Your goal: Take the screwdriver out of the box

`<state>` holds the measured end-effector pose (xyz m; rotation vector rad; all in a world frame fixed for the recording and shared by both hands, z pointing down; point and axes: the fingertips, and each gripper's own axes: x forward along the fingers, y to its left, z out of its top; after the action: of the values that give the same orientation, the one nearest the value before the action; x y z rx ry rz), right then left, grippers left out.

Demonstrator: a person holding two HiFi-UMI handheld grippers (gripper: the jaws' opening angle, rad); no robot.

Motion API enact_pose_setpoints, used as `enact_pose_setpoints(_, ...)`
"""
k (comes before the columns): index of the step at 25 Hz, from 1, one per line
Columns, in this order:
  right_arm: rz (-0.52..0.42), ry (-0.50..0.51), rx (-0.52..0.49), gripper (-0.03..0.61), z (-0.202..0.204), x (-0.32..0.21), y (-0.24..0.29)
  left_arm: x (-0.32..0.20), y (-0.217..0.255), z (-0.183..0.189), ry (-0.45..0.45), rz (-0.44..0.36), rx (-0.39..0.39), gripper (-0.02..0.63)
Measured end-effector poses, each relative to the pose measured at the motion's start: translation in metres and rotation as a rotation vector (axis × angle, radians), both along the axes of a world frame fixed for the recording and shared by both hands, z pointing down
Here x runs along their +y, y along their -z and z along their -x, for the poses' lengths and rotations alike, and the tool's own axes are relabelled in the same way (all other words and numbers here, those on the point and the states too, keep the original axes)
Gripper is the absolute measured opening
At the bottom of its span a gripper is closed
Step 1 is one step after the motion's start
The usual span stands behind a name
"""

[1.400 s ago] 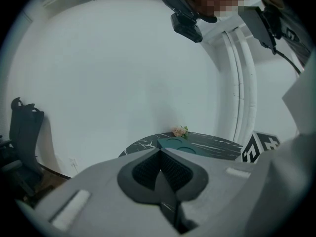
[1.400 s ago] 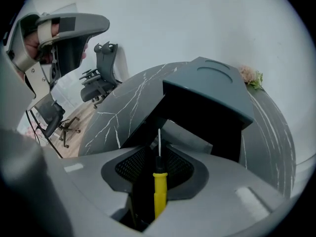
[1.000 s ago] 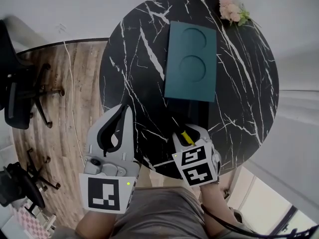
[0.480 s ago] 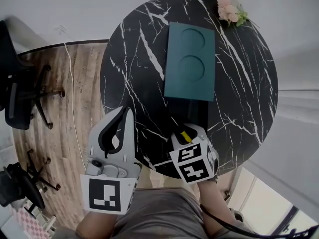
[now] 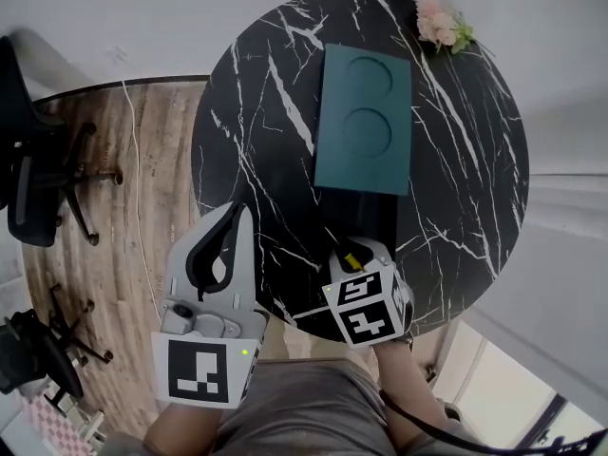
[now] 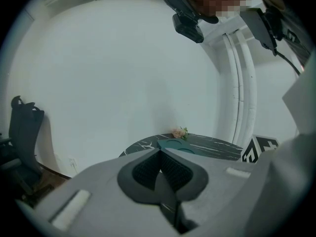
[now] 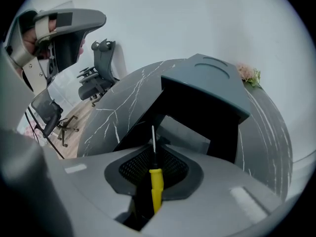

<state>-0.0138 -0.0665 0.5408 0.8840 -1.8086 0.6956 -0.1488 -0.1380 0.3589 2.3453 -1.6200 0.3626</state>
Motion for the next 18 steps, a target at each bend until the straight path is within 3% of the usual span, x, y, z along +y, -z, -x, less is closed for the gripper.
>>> enact_pose_setpoints(18, -0.186, -0.012, -0.079, 0.072, -0.001, -0.008, 0.035, 0.01, 0.018, -0.009, -0.026, -0.04, -0.009, 0.0)
